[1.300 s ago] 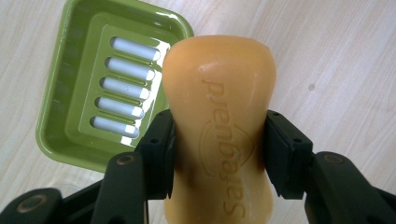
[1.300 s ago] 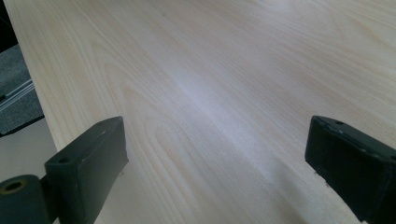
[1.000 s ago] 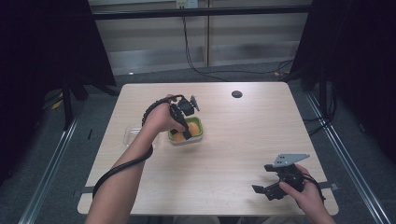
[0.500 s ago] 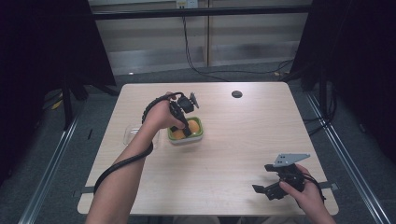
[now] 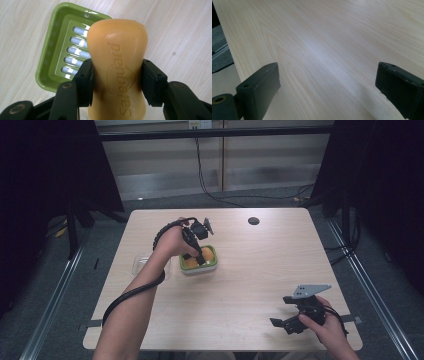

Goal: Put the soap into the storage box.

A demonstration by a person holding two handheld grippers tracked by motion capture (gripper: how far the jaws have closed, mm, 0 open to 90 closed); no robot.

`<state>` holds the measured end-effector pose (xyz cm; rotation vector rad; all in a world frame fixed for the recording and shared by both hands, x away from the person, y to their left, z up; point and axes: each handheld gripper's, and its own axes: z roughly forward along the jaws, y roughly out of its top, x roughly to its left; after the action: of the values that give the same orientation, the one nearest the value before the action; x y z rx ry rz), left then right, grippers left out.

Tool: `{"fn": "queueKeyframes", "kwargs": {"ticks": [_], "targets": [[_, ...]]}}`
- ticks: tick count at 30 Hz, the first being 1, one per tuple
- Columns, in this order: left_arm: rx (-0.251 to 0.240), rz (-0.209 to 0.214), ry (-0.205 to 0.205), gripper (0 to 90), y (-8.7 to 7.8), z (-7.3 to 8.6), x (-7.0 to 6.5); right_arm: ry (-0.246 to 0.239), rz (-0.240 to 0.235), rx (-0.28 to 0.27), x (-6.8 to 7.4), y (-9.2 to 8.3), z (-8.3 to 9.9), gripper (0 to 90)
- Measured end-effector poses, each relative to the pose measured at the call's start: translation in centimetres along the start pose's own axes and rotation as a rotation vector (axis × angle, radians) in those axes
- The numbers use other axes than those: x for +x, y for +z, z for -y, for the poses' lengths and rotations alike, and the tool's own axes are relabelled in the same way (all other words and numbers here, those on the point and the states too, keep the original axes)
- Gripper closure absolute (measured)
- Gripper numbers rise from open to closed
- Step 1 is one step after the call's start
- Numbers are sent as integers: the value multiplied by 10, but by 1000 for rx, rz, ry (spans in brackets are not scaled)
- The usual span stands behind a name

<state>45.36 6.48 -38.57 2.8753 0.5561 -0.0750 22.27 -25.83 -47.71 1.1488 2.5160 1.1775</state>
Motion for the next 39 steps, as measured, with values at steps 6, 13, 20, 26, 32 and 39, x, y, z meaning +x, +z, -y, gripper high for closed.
{"fn": "queueKeyframes", "kwargs": {"ticks": [6, 13, 20, 26, 32, 39], "targets": [[-9, -3, -8, 499, 0, -2, 0, 0, 1, -2, 0, -1, 0, 52], [-12, -9, -17, 499, 3, -3, 3, -1, 1, -4, -1, -1, 0, 52], [-19, -12, -25, 499, 5, -3, 7, 1, -1, -5, -1, -2, 0, 52], [2, -10, -19, 499, 7, -4, 10, 3, 3, -5, -1, -3, 0, 52], [24, -16, 3, 499, 9, -4, 14, 1, 5, -4, -2, -3, 1, 52], [12, -9, -17, 499, 10, -5, 16, 3, 6, -4, -2, -3, 1, 52]]}}
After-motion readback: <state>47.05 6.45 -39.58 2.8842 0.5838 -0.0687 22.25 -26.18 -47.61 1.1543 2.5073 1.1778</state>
